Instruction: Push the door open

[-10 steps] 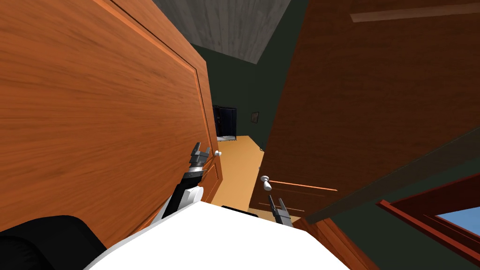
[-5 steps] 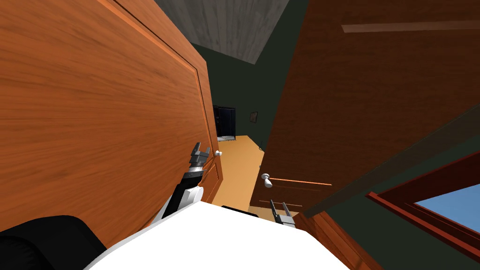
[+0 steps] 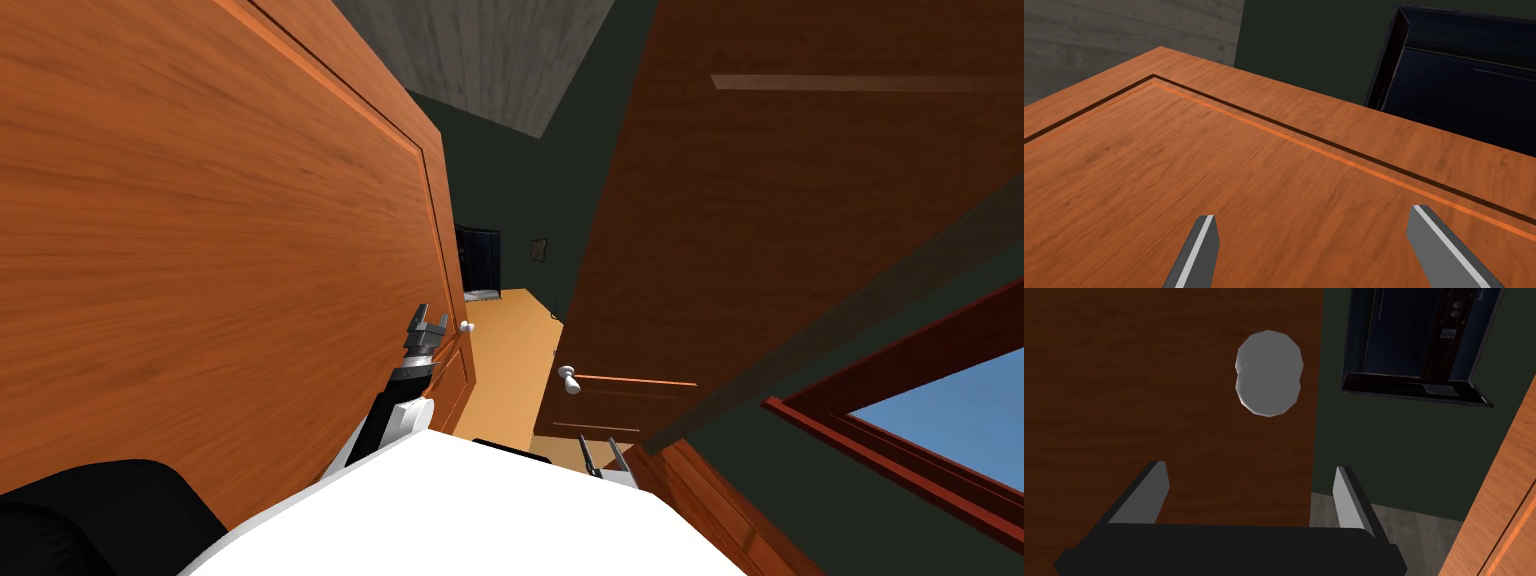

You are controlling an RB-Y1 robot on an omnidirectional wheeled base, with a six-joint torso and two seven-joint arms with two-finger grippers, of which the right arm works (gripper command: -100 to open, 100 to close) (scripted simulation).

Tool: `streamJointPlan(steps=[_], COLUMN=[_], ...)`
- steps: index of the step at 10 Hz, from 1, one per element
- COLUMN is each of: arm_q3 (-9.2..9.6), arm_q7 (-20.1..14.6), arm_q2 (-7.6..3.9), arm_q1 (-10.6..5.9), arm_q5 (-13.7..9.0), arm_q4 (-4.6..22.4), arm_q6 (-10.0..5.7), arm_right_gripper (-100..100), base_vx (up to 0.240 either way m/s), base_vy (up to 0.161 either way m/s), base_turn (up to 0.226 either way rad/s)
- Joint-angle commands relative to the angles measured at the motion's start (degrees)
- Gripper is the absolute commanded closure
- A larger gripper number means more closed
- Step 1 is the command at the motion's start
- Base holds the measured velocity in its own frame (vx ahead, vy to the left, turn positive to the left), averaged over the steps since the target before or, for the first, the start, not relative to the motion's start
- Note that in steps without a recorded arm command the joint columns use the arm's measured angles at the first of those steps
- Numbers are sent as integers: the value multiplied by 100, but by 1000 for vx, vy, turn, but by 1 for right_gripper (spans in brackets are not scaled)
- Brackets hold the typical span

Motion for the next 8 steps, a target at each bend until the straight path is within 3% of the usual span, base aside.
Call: streamJointPlan(steps=[1,3,8], arm_q3=[-35,13,123], arm_q7=[168,161,280], arm_q2=[-29,47,248], arm_q1=[57,-35,-269], arm_q5=[58,80,198], arm_q4=[-13,-48,-129], arm_q6=[-27,98,425], arm_right_gripper=[-100,-100,-100], base_vx=[-30,56,207], base_vy=[48,12,-7], base_turn=[-38,-22,-29])
